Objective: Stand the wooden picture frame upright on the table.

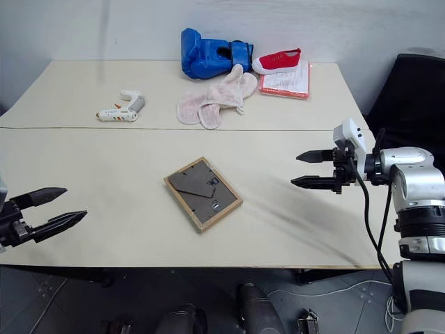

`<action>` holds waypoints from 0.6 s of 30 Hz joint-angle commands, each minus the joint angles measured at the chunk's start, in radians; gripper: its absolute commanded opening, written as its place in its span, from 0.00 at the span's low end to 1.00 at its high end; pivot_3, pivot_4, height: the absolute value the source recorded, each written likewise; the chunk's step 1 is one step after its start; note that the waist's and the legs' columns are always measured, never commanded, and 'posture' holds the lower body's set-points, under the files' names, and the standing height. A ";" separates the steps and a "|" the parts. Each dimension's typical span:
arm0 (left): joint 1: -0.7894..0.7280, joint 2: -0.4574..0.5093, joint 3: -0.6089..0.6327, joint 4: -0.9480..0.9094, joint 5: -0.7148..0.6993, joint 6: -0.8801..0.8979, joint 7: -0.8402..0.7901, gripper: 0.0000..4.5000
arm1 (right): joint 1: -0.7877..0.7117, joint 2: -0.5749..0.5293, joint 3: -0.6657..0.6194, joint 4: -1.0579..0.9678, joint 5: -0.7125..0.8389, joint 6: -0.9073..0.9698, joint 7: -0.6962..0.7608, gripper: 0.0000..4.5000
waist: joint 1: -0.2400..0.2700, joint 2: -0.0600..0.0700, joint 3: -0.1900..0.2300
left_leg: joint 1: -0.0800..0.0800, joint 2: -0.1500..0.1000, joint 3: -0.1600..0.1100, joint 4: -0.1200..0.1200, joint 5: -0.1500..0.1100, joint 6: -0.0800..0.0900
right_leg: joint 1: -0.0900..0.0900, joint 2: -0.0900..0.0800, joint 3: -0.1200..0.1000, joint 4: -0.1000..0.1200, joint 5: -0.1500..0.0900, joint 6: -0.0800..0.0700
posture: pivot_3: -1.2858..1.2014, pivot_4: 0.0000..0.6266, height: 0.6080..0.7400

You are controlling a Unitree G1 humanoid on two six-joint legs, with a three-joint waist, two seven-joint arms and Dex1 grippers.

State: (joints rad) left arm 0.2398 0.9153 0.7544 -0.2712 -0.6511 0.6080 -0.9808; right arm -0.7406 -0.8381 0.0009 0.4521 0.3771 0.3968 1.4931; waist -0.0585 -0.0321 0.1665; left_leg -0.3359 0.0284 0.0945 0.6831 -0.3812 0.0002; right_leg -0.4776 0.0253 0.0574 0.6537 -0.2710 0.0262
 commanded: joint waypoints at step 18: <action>-0.194 0.040 -0.414 -0.027 0.191 -0.113 0.007 0.80 | -0.076 0.177 0.083 -0.020 -0.134 -0.117 -0.175 0.78 | -0.002 0.001 0.001 | 0.000 0.000 0.001 0.000 0.001 -0.001 | -0.001 0.000 0.001 0.003 0.000 0.000 | 0.52 0.24 1.00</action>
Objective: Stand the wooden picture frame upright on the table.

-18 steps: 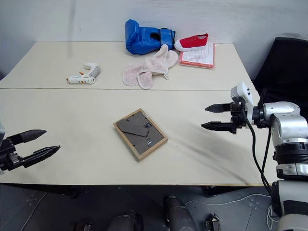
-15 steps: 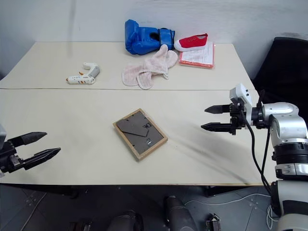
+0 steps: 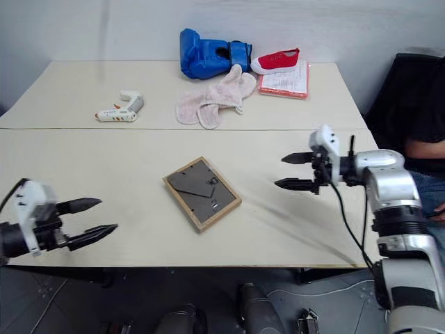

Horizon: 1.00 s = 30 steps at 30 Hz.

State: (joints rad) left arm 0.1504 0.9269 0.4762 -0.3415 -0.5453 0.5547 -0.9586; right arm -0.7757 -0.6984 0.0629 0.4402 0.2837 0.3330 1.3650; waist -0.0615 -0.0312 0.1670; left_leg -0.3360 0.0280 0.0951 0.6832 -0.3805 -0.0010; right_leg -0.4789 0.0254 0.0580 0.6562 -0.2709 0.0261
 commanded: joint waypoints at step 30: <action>-0.695 -0.254 -0.500 0.547 0.291 -0.133 -0.010 0.01 | 0.084 0.233 0.185 -0.230 -0.200 -0.070 -0.161 0.00 | -0.023 0.000 0.000 | 0.000 0.000 0.000 0.002 0.006 -0.009 | -0.001 0.000 0.000 0.007 0.001 0.000 | 0.52 0.24 1.00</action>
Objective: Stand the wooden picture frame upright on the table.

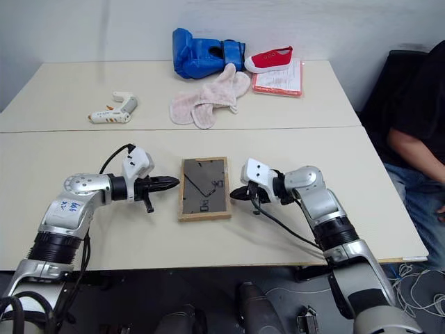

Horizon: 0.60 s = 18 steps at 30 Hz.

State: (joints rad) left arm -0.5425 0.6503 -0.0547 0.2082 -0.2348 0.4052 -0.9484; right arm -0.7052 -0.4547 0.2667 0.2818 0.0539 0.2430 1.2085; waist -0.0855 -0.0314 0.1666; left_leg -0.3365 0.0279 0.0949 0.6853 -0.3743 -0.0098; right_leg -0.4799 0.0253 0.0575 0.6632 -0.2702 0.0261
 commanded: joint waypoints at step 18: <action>-0.057 0.062 0.000 -0.022 -0.324 0.929 -0.090 0.96 | 0.036 -0.073 0.058 -0.090 -0.112 -0.177 -0.080 0.00 | 0.011 -0.001 -0.001 | 0.001 -0.001 -0.001 0.000 0.000 0.001 | 0.001 0.000 0.000 -0.001 0.000 0.000 | 0.52 0.24 1.00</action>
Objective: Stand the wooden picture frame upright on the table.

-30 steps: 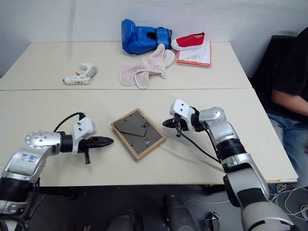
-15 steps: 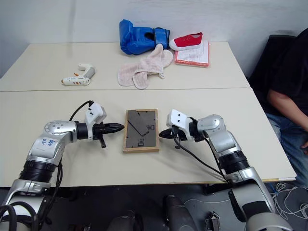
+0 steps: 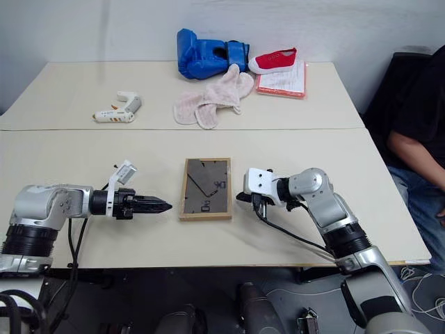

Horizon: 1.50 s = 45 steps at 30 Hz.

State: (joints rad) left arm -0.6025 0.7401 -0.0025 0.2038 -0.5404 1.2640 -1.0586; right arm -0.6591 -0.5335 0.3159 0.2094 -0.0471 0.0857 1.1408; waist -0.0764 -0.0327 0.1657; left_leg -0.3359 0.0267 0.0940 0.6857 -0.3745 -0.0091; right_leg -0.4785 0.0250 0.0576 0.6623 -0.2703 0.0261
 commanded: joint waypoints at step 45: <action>-0.065 -0.231 0.128 -0.235 -0.231 0.205 0.195 0.28 | -0.162 -0.018 -0.283 -0.375 0.573 0.777 -0.072 1.00 | 0.022 0.003 -0.003 | -0.002 0.000 -0.002 0.006 -0.001 -0.001 | -0.001 0.000 0.000 0.001 0.000 0.000 | 0.52 0.24 1.00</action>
State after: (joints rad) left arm -0.6573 0.5080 0.1025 0.0131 -0.7256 1.4762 -0.8560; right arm -0.7878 -0.5606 0.0396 -0.1714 0.5050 0.8518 1.0969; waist -0.0543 -0.0295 0.1631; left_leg -0.3384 0.0268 0.0924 0.6918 -0.3755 -0.0100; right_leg -0.4793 0.0253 0.0573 0.6629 -0.2702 0.0263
